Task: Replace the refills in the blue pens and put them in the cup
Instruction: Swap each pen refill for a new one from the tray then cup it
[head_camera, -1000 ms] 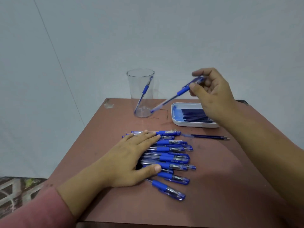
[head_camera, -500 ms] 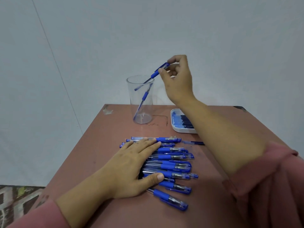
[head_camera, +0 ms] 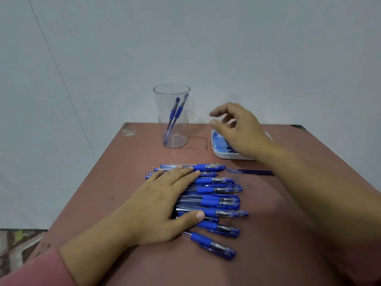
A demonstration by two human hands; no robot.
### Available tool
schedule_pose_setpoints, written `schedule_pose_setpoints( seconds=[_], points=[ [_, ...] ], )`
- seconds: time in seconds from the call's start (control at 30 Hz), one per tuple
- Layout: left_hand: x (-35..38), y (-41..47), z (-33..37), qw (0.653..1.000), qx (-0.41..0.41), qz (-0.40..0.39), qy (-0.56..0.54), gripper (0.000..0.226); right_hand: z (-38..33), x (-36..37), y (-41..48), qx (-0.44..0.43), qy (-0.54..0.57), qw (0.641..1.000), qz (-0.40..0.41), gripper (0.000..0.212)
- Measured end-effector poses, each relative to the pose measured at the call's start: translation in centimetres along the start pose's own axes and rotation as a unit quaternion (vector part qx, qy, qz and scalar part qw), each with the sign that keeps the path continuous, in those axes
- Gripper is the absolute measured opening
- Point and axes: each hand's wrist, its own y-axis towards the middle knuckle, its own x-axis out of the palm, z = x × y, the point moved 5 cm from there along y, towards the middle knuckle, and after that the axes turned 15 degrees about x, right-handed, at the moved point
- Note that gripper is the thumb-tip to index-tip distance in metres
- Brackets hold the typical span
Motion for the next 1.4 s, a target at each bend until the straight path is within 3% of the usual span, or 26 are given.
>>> schedule_pose_setpoints(
  seconds=[0.2, 0.47, 0.63, 0.8, 0.93, 1.0, 1.17, 1.4],
  points=[
    [-0.1, 0.0, 0.0, 1.000, -0.001, 0.004, 0.004, 0.081, 3.4, 0.1, -4.4, -0.014, -0.163, 0.976, -0.142, 0.015],
    [-0.1, 0.0, 0.1, 1.000, -0.006, 0.004, -0.001, 0.080, 3.1, 2.0, -4.0, -0.056, -0.271, 0.944, -0.181, 0.031],
    [-0.3, 0.0, 0.1, 1.000, -0.021, -0.002, -0.009, 0.083, 2.7, 2.0, -4.2, -0.058, -0.257, 0.950, -0.169, 0.020],
    [-2.4, 1.1, 0.6, 0.998, -0.025, 0.049, 0.010, 0.079, 2.4, 0.3, -4.6, -0.023, -0.171, 0.978, -0.120, 0.009],
    [-4.5, 4.2, 0.5, 0.996, 0.000, 0.082, 0.039, 0.064, 1.9, -2.2, -5.3, -0.043, -0.093, 0.991, -0.083, 0.025],
    [-4.9, 5.9, 0.5, 0.994, 0.019, 0.103, 0.036, 0.049, 1.5, -3.5, -5.9, -0.064, -0.065, 0.994, -0.061, 0.022],
    [-4.0, 7.8, 0.7, 0.983, 0.019, 0.165, -0.079, 0.026, 2.2, -5.1, -6.6, -0.059, -0.043, 0.996, -0.043, 0.033],
    [-3.1, 7.3, 0.5, 0.973, 0.040, 0.201, -0.103, 0.026, 2.7, -3.7, -6.6, -0.053, 0.007, 0.997, -0.055, 0.026]
  ],
)
